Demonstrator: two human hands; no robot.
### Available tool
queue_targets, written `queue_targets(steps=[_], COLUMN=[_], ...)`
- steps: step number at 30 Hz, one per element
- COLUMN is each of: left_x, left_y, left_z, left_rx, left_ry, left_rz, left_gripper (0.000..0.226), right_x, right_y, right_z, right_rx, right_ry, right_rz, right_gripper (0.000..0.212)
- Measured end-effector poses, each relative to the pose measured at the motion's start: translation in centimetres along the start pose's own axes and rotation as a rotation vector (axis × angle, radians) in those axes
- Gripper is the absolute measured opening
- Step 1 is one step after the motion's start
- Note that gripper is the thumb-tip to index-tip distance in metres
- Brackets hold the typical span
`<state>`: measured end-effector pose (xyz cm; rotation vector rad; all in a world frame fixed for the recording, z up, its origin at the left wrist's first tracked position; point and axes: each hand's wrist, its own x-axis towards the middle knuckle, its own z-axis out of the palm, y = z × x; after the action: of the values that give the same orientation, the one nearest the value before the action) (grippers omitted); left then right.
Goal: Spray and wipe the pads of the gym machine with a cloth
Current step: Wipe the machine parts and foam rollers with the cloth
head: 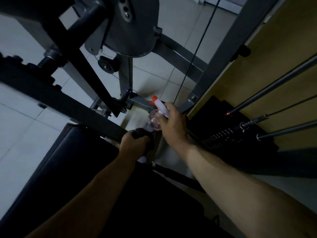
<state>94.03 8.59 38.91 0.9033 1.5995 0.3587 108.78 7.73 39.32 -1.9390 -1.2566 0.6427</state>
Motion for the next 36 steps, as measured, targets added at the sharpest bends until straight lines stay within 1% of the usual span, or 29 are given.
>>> queue_targets(steps=[3,6,8,11,12,15,16,17,19,20,22,24,25,26,27,29,30,32,33,34,35,36], left_x=[0.2,0.1,0.1,-0.1,-0.3,-0.9,-1.2,-1.5,-1.9,-2.3,-2.8,-3.1,-3.1,-3.3,-3.3,-3.6,-3.9,-3.5,-2.8,-1.9,-0.9,-0.1], left_y=[-0.5,-0.5,-0.4,0.0,0.1,0.2,0.1,0.1,-0.1,0.1,0.6,0.8,0.7,0.5,0.2,-0.4,-0.5,-0.9,-1.1,-1.3,-1.4,-1.3], left_z=[-0.2,-0.2,0.0,0.5,0.8,1.8,2.2,2.7,4.5,5.8,9.1,12.8,14.4,16.4,18.3,21.4,22.8,25.5,26.5,27.7,28.6,29.4], left_rx=[-0.038,-0.070,-0.077,-0.063,-0.054,-0.056,-0.073,-0.100,-0.209,-0.298,-0.460,-0.499,-0.493,-0.473,-0.410,-0.194,-0.066,0.125,0.144,0.141,0.131,0.128], left_ry=[0.014,0.028,0.022,0.014,0.017,-0.019,-0.039,-0.049,-0.069,-0.108,-0.265,-0.461,-0.542,-0.611,-0.632,-0.605,-0.599,-0.521,-0.451,-0.398,-0.362,-0.334], left_rz=[-0.043,-0.058,-0.078,-0.069,-0.066,-0.079,-0.089,-0.101,-0.157,-0.214,-0.341,-0.401,-0.408,-0.419,-0.420,-0.380,-0.332,-0.200,-0.135,-0.088,-0.066,-0.052], left_gripper=[0.018,0.020,0.025,0.023,0.021,0.013,0.011,0.011,0.014,0.016,0.023,0.033,0.039,0.043,0.046,0.044,0.038,0.016,0.014,0.020,0.023,0.025], right_x=[0.9,1.5,1.8,2.0,2.0,1.3,0.5,-0.6,-3.3,-4.7,-7.0,-8.5,-8.8,-9.0,-9.1,-8.7,-8.5,-8.0,-7.8,-7.5,-7.2,-6.9], right_y=[-0.4,0.0,0.2,0.6,0.9,1.5,1.8,2.1,3.9,5.0,6.9,8.7,9.3,10.6,11.8,14.5,16.0,19.1,20.4,22.0,23.1,24.0], right_z=[0.3,-0.1,-0.4,-0.8,-0.9,-2.0,-2.6,-3.3,-4.9,-6.0,-8.2,-10.2,-10.8,-11.7,-12.5,-14.1,-14.9,-16.2,-16.6,-17.1,-17.3,-17.3], right_rx=[-0.031,-0.044,-0.049,-0.081,-0.065,0.079,0.113,0.137,0.181,0.185,0.134,0.079,0.075,0.077,0.079,0.121,0.160,0.282,0.355,0.415,0.459,0.489], right_ry=[-0.021,-0.041,-0.076,-0.131,-0.150,-0.224,-0.205,-0.160,-0.093,-0.109,-0.228,-0.349,-0.364,-0.329,-0.260,-0.113,-0.059,0.056,0.149,0.247,0.332,0.396], right_rz=[0.030,0.036,0.023,-0.004,0.003,0.070,0.102,0.129,0.158,0.145,0.116,0.126,0.155,0.201,0.262,0.430,0.539,0.819,0.942,1.028,1.073,1.079], right_gripper=[0.010,0.017,0.017,0.017,0.024,0.072,0.080,0.082,0.074,0.068,0.058,0.058,0.060,0.064,0.066,0.060,0.056,0.053,0.052,0.051,0.050,0.047])
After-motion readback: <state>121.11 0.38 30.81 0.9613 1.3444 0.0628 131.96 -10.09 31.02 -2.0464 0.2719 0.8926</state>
